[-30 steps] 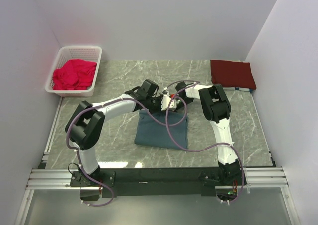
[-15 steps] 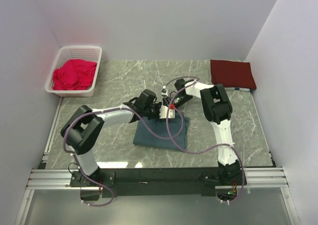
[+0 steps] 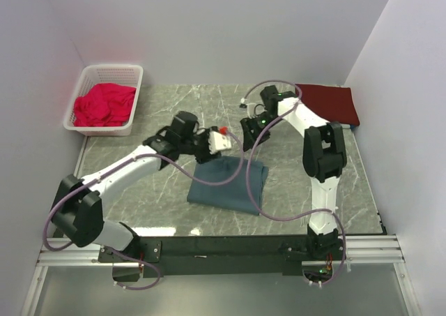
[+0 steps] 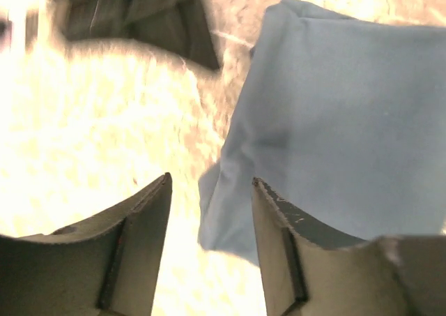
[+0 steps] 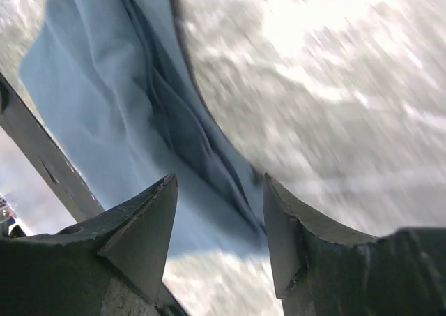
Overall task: Fold and stack the t-shirts
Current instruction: Fold the tshirt
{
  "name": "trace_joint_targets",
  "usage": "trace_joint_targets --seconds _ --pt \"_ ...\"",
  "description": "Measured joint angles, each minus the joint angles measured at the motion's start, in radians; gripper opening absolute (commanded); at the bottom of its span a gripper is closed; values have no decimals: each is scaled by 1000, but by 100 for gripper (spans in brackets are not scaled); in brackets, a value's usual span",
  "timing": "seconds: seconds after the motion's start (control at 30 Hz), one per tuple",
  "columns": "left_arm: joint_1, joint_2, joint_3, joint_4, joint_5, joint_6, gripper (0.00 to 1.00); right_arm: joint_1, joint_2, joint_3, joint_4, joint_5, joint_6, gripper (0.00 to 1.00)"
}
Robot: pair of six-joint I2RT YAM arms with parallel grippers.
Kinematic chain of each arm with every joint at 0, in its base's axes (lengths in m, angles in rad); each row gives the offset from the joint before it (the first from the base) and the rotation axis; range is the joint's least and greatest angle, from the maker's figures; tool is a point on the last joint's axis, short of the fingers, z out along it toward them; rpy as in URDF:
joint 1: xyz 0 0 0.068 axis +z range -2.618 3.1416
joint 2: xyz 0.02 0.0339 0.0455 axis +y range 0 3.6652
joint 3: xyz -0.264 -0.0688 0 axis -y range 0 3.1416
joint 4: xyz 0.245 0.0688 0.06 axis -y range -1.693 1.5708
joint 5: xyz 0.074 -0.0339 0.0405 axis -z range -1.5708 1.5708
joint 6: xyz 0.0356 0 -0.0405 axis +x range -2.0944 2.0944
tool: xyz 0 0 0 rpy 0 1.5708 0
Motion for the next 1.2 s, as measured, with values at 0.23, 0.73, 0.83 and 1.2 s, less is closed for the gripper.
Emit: trace_joint_targets --seconds 0.23,0.73,0.83,1.2 --pt "261 55 103 -212 204 -133 62 -56 -99 -97 -65 62 -61 65" --pt "409 389 216 -299 330 -320 59 -46 -94 -195 -70 126 -105 64" --pt "409 439 227 -285 330 -340 57 -46 -94 -217 -69 127 -107 63" --pt "409 497 242 -258 339 -380 47 -46 -91 -225 -70 84 -114 54"
